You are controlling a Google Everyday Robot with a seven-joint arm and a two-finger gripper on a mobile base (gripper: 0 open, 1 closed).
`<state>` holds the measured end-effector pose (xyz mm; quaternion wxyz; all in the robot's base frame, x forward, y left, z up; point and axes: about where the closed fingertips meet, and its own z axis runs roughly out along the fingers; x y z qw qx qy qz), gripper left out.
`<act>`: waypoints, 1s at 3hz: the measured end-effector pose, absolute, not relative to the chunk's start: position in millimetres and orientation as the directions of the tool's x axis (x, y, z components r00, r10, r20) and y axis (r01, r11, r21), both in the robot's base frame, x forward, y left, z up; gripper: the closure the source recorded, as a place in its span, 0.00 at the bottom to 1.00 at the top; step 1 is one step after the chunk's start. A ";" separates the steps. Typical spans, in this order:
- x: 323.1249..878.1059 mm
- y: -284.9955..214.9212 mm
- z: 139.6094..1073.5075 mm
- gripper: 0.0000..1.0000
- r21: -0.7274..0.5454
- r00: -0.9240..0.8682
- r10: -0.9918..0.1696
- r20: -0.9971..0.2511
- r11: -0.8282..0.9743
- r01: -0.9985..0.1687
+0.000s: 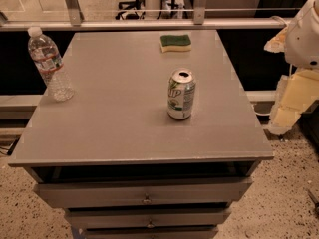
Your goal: Knock 7up can over
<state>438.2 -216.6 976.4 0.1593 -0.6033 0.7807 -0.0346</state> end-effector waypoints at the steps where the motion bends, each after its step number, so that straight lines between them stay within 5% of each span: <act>1: 438.2 -216.6 976.4 0.00 -0.246 -0.221 -0.953 -0.207 0.270 -0.931; 3: 465.4 -202.8 949.4 0.00 -0.198 -0.210 -0.918 -0.336 0.287 -0.937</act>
Offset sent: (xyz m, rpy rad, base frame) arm 0.0192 0.0119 -0.0181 0.1044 0.0194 0.0435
